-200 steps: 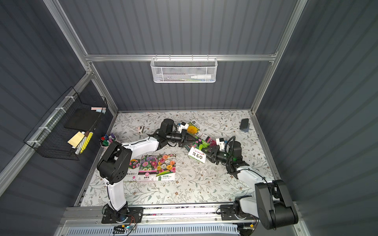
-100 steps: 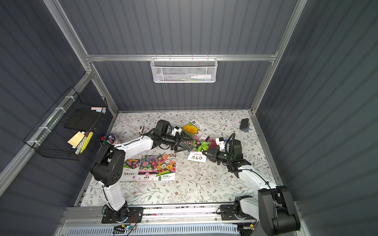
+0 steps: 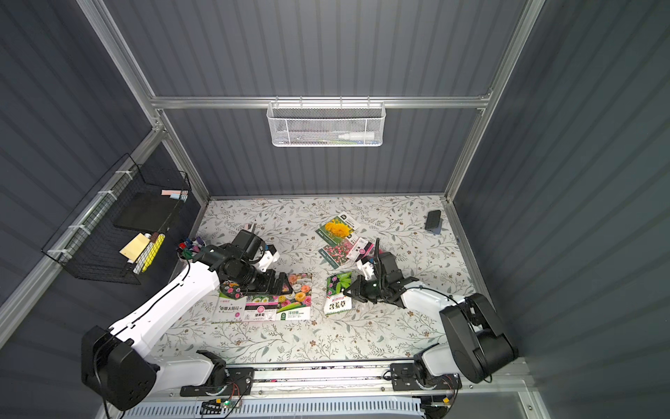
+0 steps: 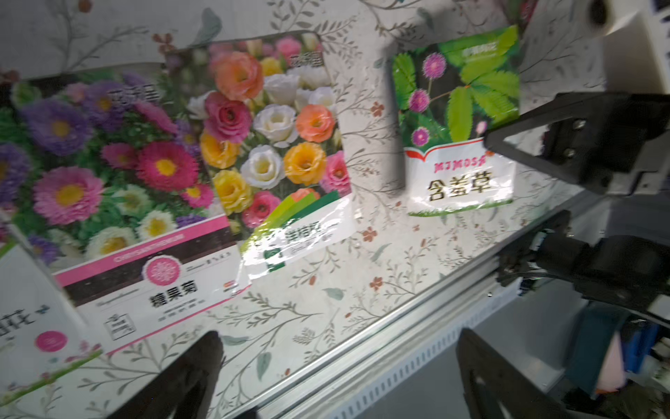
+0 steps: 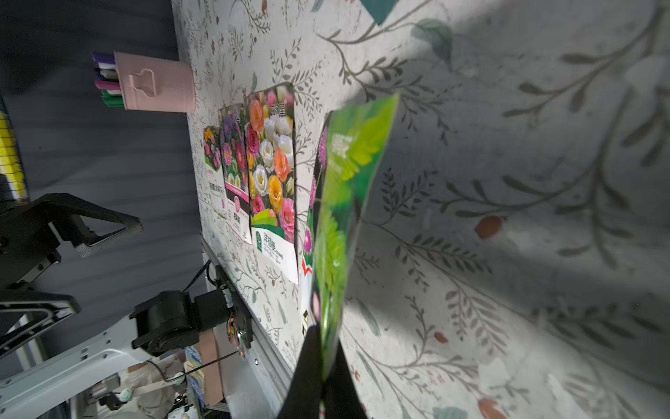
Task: Arrange the seed packets in a row
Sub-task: Place the seed packet at the center of the board.
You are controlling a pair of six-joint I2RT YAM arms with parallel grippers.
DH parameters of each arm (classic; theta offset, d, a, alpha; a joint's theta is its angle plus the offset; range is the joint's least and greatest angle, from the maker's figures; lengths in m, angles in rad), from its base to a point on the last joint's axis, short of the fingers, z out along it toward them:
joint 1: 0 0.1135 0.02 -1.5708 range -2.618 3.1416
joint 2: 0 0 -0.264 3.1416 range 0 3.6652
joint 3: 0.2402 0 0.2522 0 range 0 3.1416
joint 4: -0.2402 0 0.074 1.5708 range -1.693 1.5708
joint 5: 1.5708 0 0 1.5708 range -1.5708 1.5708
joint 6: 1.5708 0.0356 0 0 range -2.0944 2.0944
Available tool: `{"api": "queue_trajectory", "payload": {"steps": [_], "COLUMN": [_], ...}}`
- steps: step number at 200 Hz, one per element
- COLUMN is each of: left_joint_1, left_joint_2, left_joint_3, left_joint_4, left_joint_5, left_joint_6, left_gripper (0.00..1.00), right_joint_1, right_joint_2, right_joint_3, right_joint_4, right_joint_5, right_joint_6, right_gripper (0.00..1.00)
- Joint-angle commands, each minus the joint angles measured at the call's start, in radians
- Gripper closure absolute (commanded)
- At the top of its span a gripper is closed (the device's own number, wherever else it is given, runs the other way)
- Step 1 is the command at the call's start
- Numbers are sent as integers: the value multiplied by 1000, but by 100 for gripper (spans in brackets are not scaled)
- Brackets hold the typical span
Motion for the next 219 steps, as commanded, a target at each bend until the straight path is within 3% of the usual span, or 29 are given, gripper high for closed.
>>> {"api": "queue_trajectory", "payload": {"steps": [1, 80, 179, 202, 219], "left_joint_1": [-2, -3, -1, 0, 1], "left_joint_2": [-31, -36, -32, -31, -30], "left_joint_3": [-50, -70, -68, -70, -69], "left_joint_4": [14, 17, 16, 17, 16], "left_joint_5": [-184, -243, -232, -229, -226], "left_joint_6": [109, 114, 108, 105, 106], "left_gripper": [0, 0, 1, 1, 0], "right_joint_1": [42, 107, 143, 155, 159], "right_joint_2": [31, 224, 246, 245, 240], "right_joint_3": [46, 145, 173, 172, 174], "right_joint_4": [19, 34, -3, -8, -18], "right_joint_5": [121, 152, 150, 158, 168], "right_joint_6": [-68, -61, -50, -45, -42], "right_gripper": [100, 100, 100, 95, 83]}}
